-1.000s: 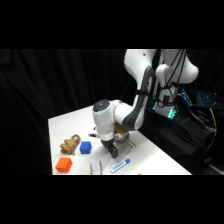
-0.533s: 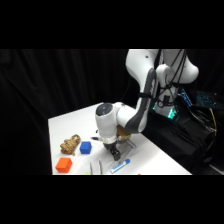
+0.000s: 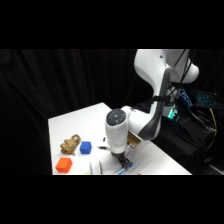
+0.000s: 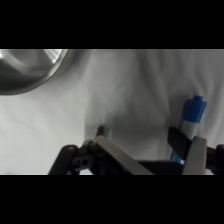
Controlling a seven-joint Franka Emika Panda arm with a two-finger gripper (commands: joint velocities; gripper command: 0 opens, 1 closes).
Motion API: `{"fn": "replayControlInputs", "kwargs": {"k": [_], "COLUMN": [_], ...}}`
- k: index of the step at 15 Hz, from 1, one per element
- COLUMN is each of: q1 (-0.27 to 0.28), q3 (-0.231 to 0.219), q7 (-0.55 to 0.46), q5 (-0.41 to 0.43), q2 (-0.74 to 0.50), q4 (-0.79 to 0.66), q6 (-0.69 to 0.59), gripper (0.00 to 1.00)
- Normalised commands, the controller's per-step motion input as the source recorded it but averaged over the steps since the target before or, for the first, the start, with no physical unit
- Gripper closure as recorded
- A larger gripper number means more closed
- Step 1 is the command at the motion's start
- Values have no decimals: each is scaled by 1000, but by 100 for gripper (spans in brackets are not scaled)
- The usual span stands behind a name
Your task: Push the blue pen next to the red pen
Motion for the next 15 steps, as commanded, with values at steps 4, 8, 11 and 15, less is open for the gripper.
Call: {"fn": "replayControlInputs", "kwargs": {"k": [4,8,11,15], "q1": [170,125,68,-35], "q3": [-69,-43,-16,44], "q7": [176,139,97,14], "q5": [-169,-162,-148,-71], "q2": [51,3,-9,-60], "q4": [174,187,187,123], "q6": [-193,-225,-230,-202], "gripper": [0,0,0,0]}}
